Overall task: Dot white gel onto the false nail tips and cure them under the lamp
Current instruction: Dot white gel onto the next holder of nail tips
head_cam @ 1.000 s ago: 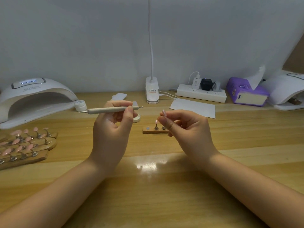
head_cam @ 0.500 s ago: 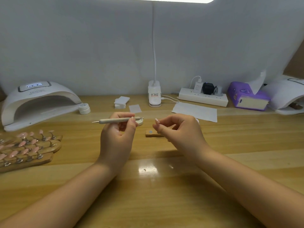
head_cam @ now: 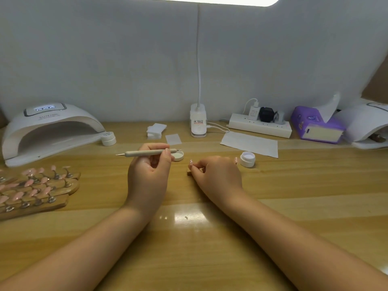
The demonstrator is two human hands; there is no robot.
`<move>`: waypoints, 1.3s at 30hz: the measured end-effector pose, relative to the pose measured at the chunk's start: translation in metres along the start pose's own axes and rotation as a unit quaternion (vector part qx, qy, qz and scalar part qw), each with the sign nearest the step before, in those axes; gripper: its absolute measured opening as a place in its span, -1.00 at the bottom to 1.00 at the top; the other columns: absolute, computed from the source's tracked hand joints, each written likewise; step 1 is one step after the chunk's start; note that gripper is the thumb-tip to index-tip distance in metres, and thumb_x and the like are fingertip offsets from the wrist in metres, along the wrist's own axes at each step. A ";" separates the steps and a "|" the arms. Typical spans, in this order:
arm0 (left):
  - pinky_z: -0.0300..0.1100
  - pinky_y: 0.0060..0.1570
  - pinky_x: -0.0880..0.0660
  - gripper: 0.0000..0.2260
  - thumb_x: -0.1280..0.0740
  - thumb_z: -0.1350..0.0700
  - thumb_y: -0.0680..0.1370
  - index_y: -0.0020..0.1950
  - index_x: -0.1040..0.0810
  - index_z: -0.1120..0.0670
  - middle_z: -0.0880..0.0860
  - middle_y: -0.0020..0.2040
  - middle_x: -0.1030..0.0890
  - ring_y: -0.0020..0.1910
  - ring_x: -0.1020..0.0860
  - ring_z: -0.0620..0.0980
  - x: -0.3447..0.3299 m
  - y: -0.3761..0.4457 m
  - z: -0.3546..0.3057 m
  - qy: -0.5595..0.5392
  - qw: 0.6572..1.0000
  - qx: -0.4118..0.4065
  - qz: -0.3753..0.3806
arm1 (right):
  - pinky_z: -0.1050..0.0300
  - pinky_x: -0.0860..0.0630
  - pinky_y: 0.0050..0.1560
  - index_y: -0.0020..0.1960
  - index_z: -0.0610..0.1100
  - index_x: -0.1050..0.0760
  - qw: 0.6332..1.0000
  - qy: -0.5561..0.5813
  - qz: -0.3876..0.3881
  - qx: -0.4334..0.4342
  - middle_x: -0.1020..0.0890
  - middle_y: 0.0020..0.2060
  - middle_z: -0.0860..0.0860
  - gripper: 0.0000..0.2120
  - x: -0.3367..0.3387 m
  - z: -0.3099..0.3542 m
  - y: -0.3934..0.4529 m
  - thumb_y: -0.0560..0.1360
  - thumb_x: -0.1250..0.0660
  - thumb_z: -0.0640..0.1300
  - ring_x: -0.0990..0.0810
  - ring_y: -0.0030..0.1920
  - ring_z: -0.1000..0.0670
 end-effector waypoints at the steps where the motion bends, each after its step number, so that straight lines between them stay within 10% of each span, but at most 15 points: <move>1: -0.38 -0.16 -0.52 -0.91 -0.30 0.16 0.60 -0.05 -0.54 -0.03 -0.16 -0.21 -0.66 -0.16 -0.62 -0.20 -0.001 -0.001 0.000 0.001 1.000 0.000 0.002 | 0.03 -0.44 -0.03 -0.07 -0.04 -0.66 1.000 -0.017 0.006 0.004 -0.68 -0.18 -0.01 -0.69 -0.001 0.000 0.001 0.58 -0.20 0.08 -0.59 -0.09 -0.07; 8: -0.19 -0.14 -0.55 -0.93 -0.30 0.13 0.59 -0.04 -0.54 -0.04 -0.05 -0.18 -0.64 -0.15 -0.60 0.00 -0.002 -0.004 -0.002 0.013 1.000 0.002 0.013 | 0.15 -0.26 -0.30 -0.09 -0.07 -0.58 0.986 -0.144 0.005 0.086 -0.63 -0.18 -0.02 -0.64 0.003 0.012 -0.007 0.62 -0.11 0.11 -0.57 -0.14 -0.07; 15: -0.34 -0.24 -0.52 -0.92 -0.30 0.12 0.59 -0.04 -0.54 -0.06 -0.07 -0.19 -0.64 -0.18 -0.59 0.00 -0.003 -0.003 -0.004 0.002 1.000 0.007 0.016 | 0.03 -0.60 -0.24 -0.29 -0.09 -0.62 0.998 -0.067 0.000 0.011 -0.61 -0.39 0.04 -0.65 0.063 -0.011 0.014 0.46 -0.27 0.14 -0.59 -0.27 -0.01; 18: -0.34 -0.23 -0.52 -0.91 -0.29 0.12 0.59 -0.05 -0.53 -0.07 -0.05 -0.18 -0.64 -0.17 -0.59 0.01 -0.003 -0.004 -0.004 0.003 1.000 0.009 0.020 | 0.04 -0.59 -0.14 -0.03 0.02 -0.62 0.994 -0.074 0.008 -0.081 -0.63 -0.18 0.11 -0.68 0.096 -0.062 0.031 0.39 -0.33 0.21 -0.59 -0.09 0.02; 21: -0.35 -0.24 -0.51 -0.90 -0.29 0.13 0.60 -0.05 -0.54 -0.07 -0.04 -0.17 -0.64 -0.17 -0.59 0.00 -0.002 -0.005 -0.004 0.001 1.000 0.009 0.019 | 0.01 -0.54 0.06 0.31 -0.05 -0.45 0.976 -0.089 0.107 -0.169 -0.54 0.18 -0.01 -0.30 0.093 -0.117 0.031 0.30 -0.43 0.30 -0.51 0.12 -0.03; 26: -0.33 -0.26 -0.52 -0.89 -0.29 0.14 0.60 -0.05 -0.54 -0.06 -0.06 -0.17 -0.64 -0.17 -0.59 0.04 -0.002 -0.005 -0.005 0.000 1.000 0.008 0.023 | 0.02 -0.48 0.19 0.33 -0.02 -0.43 0.965 -0.013 0.185 -0.184 -0.50 0.21 0.00 -0.25 0.067 -0.148 0.020 0.23 -0.53 0.24 -0.48 0.16 0.00; 39: -0.40 -0.21 -0.51 -0.89 -0.30 0.17 0.59 -0.05 -0.54 -0.04 -0.08 -0.17 -0.66 -0.19 -0.62 -0.09 -0.005 -0.008 -0.025 0.009 0.999 -0.023 0.034 | 0.12 -0.35 -0.24 -0.04 -0.02 -0.59 0.995 0.040 -0.058 -0.072 -0.48 -0.27 0.10 -0.65 0.062 -0.117 0.017 0.33 -0.46 0.20 -0.43 -0.20 0.06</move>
Point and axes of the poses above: each hand's wrist, its own y-axis towards the middle knuckle, its own x-axis out of the back of the hand, z = x × y, the point moved 6 cm from there along y, towards the middle knuckle
